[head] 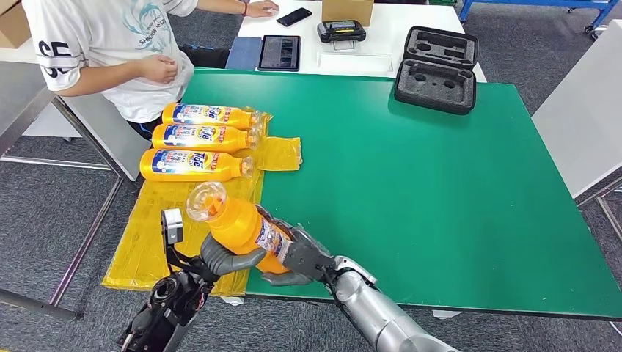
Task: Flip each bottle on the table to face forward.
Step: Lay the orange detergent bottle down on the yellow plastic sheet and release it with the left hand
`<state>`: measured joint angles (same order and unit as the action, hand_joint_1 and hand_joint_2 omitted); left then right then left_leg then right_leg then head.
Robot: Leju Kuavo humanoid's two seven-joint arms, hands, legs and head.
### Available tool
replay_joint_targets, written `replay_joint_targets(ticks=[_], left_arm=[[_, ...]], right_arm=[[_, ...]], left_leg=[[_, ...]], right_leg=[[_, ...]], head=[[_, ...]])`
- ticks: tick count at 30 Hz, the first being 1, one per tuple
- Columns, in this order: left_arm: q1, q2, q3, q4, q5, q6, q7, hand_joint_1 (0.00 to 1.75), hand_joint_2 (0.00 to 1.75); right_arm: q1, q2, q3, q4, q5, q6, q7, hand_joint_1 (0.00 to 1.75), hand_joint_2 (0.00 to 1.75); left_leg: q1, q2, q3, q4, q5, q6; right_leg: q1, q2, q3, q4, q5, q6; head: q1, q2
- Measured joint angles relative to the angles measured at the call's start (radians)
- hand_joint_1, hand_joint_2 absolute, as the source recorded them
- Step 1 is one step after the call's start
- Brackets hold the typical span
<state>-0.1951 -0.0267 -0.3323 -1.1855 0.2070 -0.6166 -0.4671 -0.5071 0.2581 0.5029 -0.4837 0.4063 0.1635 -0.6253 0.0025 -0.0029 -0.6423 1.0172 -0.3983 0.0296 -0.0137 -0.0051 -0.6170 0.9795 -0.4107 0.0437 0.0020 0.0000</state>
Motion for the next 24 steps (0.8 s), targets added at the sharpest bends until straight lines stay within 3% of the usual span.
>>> replay_joint_targets(ticks=[7, 12, 20, 24], left_arm=[[0.0, 0.0, 0.001, -0.021, 0.007, 0.006, 0.001, 1.75, 1.75], [-0.001, -0.001, 0.027, -0.046, -0.022, 0.065, 0.001, 1.75, 1.75], [-0.002, 0.008, 0.156, -0.126, -0.215, 0.327, -0.008, 1.75, 1.75], [-0.01, 0.02, 0.23, -0.167, -0.297, 0.403, -0.003, 1.75, 1.75]], right_arm=[[0.005, -0.002, -0.006, -0.031, -0.027, -0.023, -0.026, 0.0, 0.0], [0.034, -0.018, -0.018, -0.105, -0.038, -0.027, -0.045, 0.0, 0.0], [0.154, -0.081, -0.058, -0.376, -0.026, 0.017, -0.004, 0.0, 0.0], [0.216, -0.114, -0.083, -0.516, -0.059, 0.072, -0.01, 0.0, 0.0]], left_leg=[[0.0, 0.0, 0.0, 0.0, 0.0, 0.0], [0.0, 0.0, 0.0, 0.0, 0.0, 0.0], [0.0, 0.0, 0.0, 0.0, 0.0, 0.0], [0.0, 0.0, 0.0, 0.0, 0.0, 0.0]], right_leg=[[0.0, 0.0, 0.0, 0.0, 0.0, 0.0], [0.0, 0.0, 0.0, 0.0, 0.0, 0.0], [0.0, 0.0, 0.0, 0.0, 0.0, 0.0], [0.0, 0.0, 0.0, 0.0, 0.0, 0.0]], head=[[0.0, 0.0], [0.0, 0.0], [0.0, 0.0], [0.0, 0.0]])
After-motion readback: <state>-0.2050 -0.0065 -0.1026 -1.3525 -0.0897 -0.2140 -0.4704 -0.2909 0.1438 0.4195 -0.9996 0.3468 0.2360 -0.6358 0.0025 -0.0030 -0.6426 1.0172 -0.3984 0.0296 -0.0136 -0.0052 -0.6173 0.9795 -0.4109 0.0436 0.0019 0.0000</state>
